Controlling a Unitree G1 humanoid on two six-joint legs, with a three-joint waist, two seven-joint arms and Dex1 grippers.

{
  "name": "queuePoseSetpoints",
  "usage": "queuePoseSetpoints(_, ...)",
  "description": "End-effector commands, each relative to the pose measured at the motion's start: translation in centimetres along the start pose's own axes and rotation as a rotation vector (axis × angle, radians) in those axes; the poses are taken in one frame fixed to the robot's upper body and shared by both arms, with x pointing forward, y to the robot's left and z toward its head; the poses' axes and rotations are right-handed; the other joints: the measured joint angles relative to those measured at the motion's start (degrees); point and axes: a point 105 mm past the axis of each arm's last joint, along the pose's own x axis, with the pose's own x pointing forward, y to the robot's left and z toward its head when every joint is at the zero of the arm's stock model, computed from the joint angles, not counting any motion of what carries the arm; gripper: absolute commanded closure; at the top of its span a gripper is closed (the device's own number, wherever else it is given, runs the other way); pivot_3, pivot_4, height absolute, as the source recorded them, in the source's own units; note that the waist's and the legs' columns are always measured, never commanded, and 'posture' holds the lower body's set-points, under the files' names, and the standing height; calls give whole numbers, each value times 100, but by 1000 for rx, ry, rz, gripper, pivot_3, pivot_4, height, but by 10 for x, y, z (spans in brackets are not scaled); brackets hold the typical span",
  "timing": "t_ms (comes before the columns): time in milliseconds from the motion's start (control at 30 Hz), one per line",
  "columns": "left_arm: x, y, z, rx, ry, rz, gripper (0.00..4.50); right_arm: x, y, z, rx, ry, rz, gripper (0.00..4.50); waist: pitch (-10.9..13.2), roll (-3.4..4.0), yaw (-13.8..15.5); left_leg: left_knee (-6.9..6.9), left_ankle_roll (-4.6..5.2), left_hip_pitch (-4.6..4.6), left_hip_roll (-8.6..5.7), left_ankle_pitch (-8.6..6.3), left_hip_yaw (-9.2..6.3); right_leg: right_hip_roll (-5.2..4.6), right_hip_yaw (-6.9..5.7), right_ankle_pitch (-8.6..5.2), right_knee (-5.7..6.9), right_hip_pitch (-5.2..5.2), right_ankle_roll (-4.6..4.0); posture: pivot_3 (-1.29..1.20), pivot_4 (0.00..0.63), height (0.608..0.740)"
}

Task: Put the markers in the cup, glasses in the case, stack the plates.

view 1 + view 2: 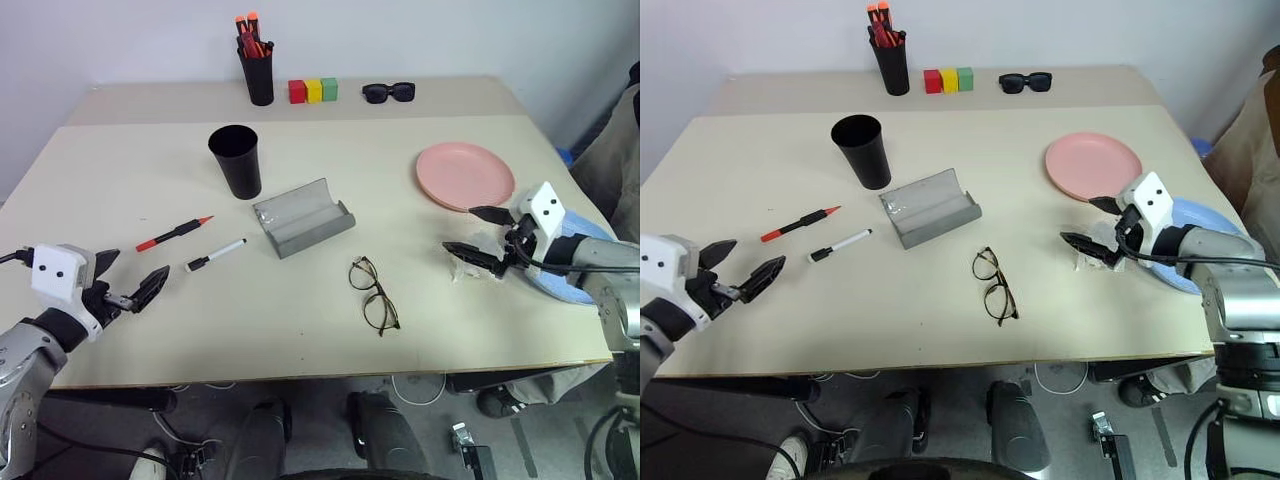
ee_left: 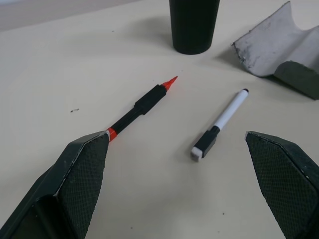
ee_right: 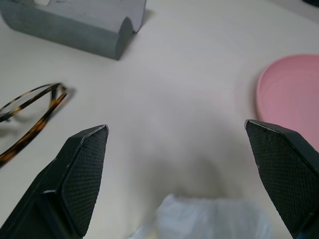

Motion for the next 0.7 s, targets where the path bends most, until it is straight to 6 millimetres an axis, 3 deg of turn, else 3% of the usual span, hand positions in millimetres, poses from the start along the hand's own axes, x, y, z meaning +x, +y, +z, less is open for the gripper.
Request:
queuePoseSetpoints(33,-9,4,11,18,-41,41,0,4,-3,12,-40,-34,10,28,0,0,6,-1,0,0,0,0,0,0,0,0,0,0,0,0,150,740)
queuePoseSetpoints(433,-8,-3,8,1,-38,45,0,14,4,16,-59,-34,52,28,0,-1,26,7,1,-1,-2,-1,-1,-2,-1,0,0,4,0,0,150,740)
queuePoseSetpoints(700,15,-12,11,12,-30,-34,0,22,27,22,-54,-95,61,28,0,-1,36,11,1,0,-3,-1,-2,0,-1,1,4,6,1,0,150,740)
